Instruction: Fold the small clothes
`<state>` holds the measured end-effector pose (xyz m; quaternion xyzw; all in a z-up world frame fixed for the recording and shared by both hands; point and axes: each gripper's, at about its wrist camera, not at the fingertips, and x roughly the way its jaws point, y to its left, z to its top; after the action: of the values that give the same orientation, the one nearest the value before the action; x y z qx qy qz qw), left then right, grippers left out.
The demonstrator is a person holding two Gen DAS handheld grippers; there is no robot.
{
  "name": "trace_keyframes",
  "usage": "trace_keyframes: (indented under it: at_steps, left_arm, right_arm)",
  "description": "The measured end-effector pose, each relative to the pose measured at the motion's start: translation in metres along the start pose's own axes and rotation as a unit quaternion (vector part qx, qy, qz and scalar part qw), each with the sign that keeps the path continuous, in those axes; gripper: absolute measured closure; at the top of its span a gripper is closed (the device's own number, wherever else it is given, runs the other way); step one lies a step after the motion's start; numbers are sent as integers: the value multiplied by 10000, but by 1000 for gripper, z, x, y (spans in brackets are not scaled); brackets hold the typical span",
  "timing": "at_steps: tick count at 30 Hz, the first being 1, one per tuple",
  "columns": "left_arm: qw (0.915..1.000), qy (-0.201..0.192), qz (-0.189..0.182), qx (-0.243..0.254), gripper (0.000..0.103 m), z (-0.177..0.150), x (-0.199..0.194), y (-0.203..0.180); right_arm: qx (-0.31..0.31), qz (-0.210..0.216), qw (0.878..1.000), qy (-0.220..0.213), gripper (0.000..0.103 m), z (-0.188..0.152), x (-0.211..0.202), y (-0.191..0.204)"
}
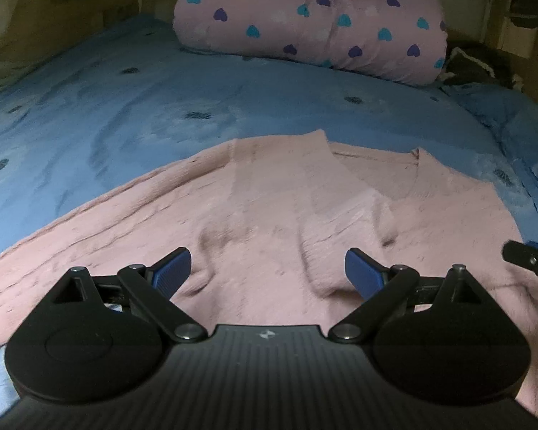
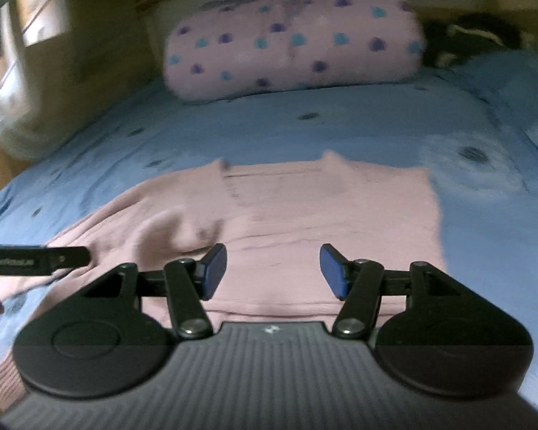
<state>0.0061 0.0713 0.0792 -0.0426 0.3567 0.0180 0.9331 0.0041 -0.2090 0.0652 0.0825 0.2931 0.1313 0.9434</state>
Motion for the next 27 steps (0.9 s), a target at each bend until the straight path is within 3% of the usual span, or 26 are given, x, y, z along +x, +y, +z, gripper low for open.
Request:
trace_keyframes:
  at_steps: [7, 11, 15, 18, 20, 22, 25, 27]
  left_arm:
    - [9993, 56, 263, -276, 8, 10, 54, -15]
    - [9989, 202, 220, -351, 8, 5, 78, -21]
    - [9985, 23, 103, -539, 14, -3, 80, -25]
    - [9982, -91, -195, -553, 35, -6, 76, -24]
    - [9955, -89, -570, -752, 68, -6, 74, -20]
    - [9917, -107, -865, -942, 87, -7, 70, -17]
    - [9920, -445, -788, -880, 92, -6, 51, -17]
    - [9938, -747, -490, -669, 92, -4, 33, -16]
  right_arm:
    - [-277, -1096, 9935, -99, 43, 6, 3, -30]
    - [-440, -1389, 9893, 81, 43, 6, 14, -42]
    - [-412, -1511, 9868, 411, 43, 2, 26, -49]
    - [-269, -1393, 9881, 594, 43, 1, 33, -51]
    - [-211, -1364, 9882, 658, 43, -1, 35, -50]
    - [-242, -1402, 9872, 715, 43, -2, 39, -46]
    - [-369, -1473, 9854, 766, 43, -4, 42, -42]
    - [-479, -1493, 9844, 793, 43, -6, 42, -41]
